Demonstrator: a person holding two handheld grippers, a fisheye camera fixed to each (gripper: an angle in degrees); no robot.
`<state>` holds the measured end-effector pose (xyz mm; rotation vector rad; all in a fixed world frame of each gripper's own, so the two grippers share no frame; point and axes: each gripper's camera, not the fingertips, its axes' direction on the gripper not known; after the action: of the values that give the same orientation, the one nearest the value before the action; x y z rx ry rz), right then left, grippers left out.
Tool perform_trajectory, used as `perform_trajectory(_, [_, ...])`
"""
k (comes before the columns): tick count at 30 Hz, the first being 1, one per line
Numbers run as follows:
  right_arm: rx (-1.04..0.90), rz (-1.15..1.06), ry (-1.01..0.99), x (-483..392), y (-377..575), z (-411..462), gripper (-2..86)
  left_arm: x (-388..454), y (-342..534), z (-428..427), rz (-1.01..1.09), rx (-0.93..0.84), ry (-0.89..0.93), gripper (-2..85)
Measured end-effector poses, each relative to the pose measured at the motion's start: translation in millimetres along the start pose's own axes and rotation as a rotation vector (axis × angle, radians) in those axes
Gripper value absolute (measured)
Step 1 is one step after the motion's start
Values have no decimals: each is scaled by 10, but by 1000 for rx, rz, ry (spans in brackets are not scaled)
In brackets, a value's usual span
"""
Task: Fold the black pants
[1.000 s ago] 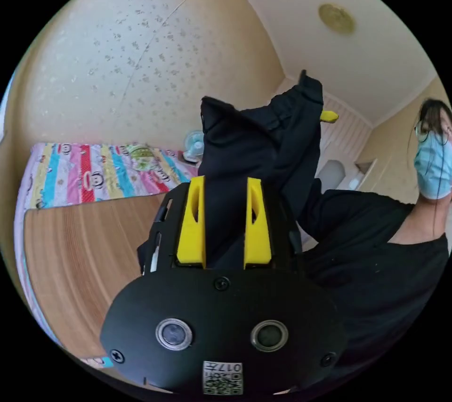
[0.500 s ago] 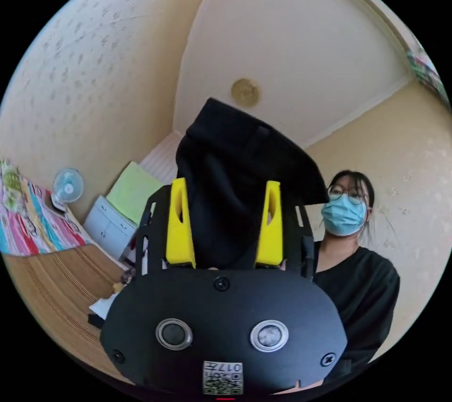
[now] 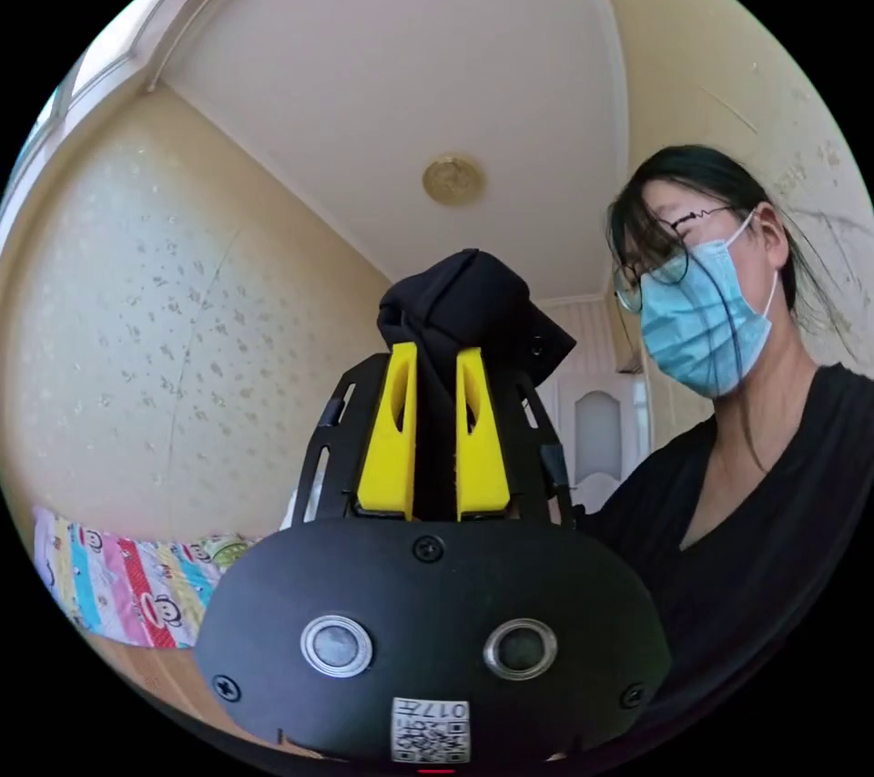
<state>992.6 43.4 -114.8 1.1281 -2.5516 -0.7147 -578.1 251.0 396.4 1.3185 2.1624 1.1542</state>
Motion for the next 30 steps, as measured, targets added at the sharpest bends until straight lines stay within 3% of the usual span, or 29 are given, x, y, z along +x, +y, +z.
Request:
perform_trajectory(5, [-105,117,150,774,-208,184,129,-663,-600,642,-3,-101,-248,67])
perform_trajectory(7, [-225,130,299,1721,-371,453,130,-1281,-762,1080,-16,-187,-357,68])
perform_trajectory(11, [-417,251,500,3790,-305,1047,148,-3653,-668,2104,-173,-388,-571,109])
perform_trajectory(13, [-413,531,651,4756,346,1177,154,-4560,-274,2265,-236,-519,-687,112])
perform_trajectory(15, [-360,637,652,5012,1084,1286,142,-5314,495,1996,-402,-683,-787,111])
perform_trajectory(17, [-374,657,630,5061,2025,1516,120,-5492,1272,1523,-510,-746,-741,113])
perform_trajectory(20, [-556,818,617,5123,3868,2027,115,-5529,2770,638,-770,-992,-846,117])
perform_trajectory(23, [-754,1074,430,5019,5656,2611,148,-5304,3901,-184,-1042,-1145,-895,124])
perform_trajectory(25, [-799,1168,359,4629,6649,2949,159,-5107,4186,-469,-1082,-1178,-899,124])
perform_trajectory(30, [-767,1363,233,3848,7906,3376,148,-4760,4194,-949,-1045,-1231,-1069,135])
